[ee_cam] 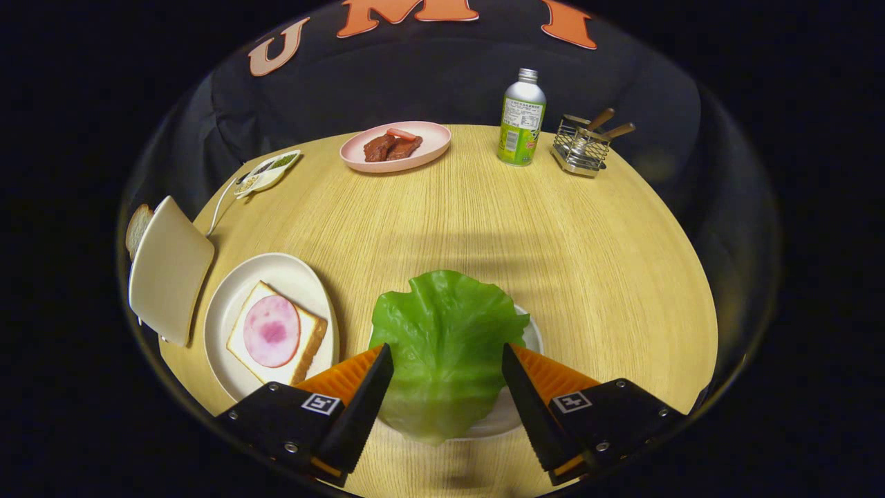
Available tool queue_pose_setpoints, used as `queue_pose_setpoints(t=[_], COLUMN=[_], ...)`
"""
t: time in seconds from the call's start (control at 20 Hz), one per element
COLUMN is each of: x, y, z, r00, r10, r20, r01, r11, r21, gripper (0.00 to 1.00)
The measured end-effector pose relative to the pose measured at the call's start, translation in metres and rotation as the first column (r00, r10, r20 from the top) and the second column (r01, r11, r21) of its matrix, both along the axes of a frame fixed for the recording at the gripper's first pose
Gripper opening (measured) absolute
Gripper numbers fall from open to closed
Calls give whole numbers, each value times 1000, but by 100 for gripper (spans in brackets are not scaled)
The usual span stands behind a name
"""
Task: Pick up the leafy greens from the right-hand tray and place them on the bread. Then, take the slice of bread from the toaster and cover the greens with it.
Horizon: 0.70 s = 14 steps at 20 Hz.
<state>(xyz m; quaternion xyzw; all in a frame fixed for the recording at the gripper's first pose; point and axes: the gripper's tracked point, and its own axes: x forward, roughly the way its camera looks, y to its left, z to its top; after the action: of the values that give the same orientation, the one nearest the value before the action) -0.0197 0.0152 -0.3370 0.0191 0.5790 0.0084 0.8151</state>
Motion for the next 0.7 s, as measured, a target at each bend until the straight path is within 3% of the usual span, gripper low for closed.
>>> queue_pose_setpoints(t=[0.25, 0.45, 0.6, 0.7], x=[-1, 0, 1, 4], y=[1, -7, -4, -3], z=[-11, -11, -8, -2], r00=[1000, 998, 993, 993], r10=[-7, -46, -105, -116], r20=[-27, -39, -47, -30], r01=[7, 46, 108, 119], r11=[1000, 999, 992, 988], r21=[-15, -11, 66, 100], gripper=[83, 51, 24, 18])
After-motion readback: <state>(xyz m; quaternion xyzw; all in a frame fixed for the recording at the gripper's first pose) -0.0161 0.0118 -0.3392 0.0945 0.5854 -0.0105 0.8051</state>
